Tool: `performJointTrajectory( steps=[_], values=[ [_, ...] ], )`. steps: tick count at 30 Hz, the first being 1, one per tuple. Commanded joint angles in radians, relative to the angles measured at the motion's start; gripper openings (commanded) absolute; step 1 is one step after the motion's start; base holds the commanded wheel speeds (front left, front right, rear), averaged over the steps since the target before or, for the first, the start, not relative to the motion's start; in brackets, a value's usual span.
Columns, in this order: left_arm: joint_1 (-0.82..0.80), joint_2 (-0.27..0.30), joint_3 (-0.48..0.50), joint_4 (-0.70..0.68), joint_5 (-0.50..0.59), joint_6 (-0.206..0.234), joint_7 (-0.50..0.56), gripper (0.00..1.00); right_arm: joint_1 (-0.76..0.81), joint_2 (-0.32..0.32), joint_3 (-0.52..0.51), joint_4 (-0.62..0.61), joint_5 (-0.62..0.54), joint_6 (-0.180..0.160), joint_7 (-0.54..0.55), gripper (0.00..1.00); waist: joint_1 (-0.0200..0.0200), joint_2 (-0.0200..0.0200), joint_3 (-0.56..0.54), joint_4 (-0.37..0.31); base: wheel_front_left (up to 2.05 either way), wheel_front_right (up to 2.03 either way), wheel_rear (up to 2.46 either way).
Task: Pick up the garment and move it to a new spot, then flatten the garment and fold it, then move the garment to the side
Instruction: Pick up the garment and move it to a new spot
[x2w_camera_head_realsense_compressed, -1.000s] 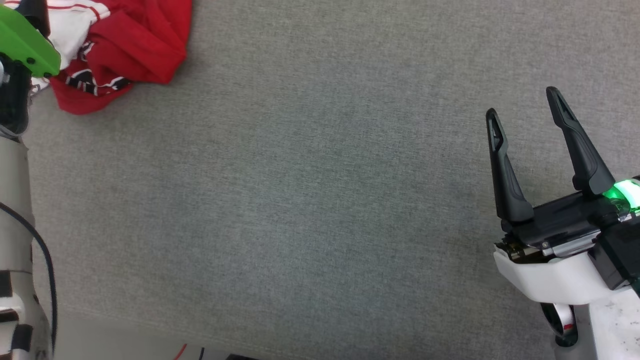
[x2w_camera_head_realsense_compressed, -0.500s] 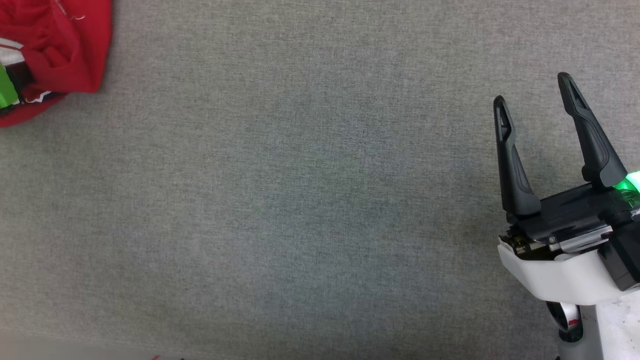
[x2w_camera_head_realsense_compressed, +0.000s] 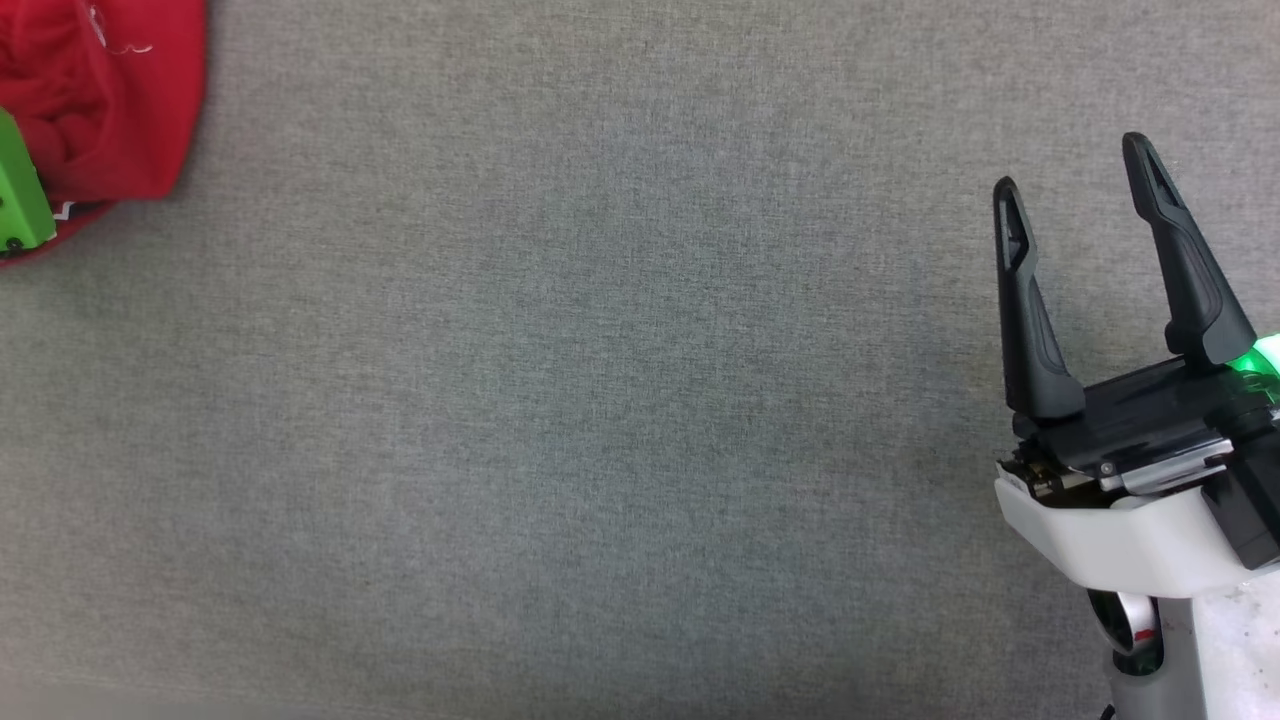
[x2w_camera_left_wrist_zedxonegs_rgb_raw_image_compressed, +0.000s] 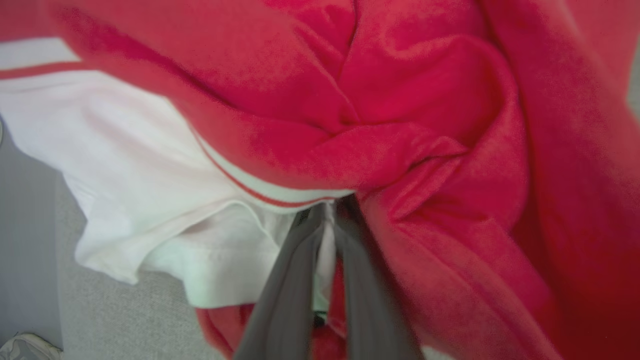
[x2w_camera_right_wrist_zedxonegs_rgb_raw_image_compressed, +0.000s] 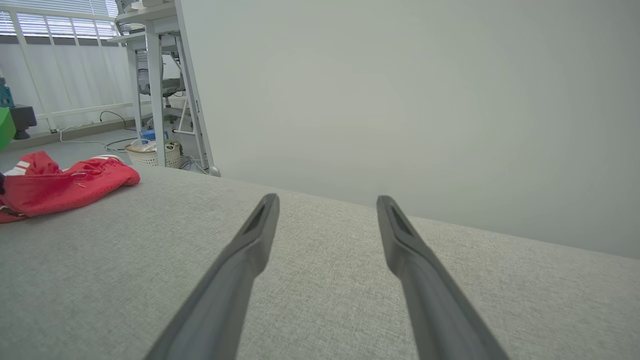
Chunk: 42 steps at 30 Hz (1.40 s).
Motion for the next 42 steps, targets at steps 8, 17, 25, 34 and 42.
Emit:
performJointTrajectory(
  steps=[8,17,25,34,42],
  values=[
    [-0.059,0.045,-0.130,-0.077,0.062,-0.003,-0.153,0.00,0.023,0.036,-0.005,0.019,0.025,-0.001,-0.005,1.00,0.0000,0.0000,-0.138,0.007,0.00,0.00,0.00],
    [-0.185,0.063,-0.327,-0.249,0.110,-0.003,-0.194,0.00,0.058,0.069,-0.009,0.037,0.050,-0.001,-0.005,1.00,0.0000,0.0000,-0.257,-0.031,0.00,0.00,0.00],
    [-0.287,0.003,-0.474,-0.370,0.120,-0.003,-0.189,0.00,0.087,0.076,-0.029,0.045,0.094,-0.001,-0.005,1.00,0.0000,0.0000,-0.332,-0.103,0.00,0.00,0.00],
    [-0.392,-0.157,-0.680,-0.439,0.091,-0.003,-0.224,0.00,0.124,0.076,-0.054,0.046,0.154,-0.001,-0.005,1.00,0.0000,0.0000,-0.388,-0.217,0.00,0.00,0.00],
    [-0.441,-0.288,-0.838,-0.458,0.025,-0.003,-0.304,0.00,0.149,0.077,-0.080,0.047,0.188,-0.001,-0.005,1.00,0.0000,0.0000,-0.416,-0.290,0.00,0.00,0.00]
  ],
)
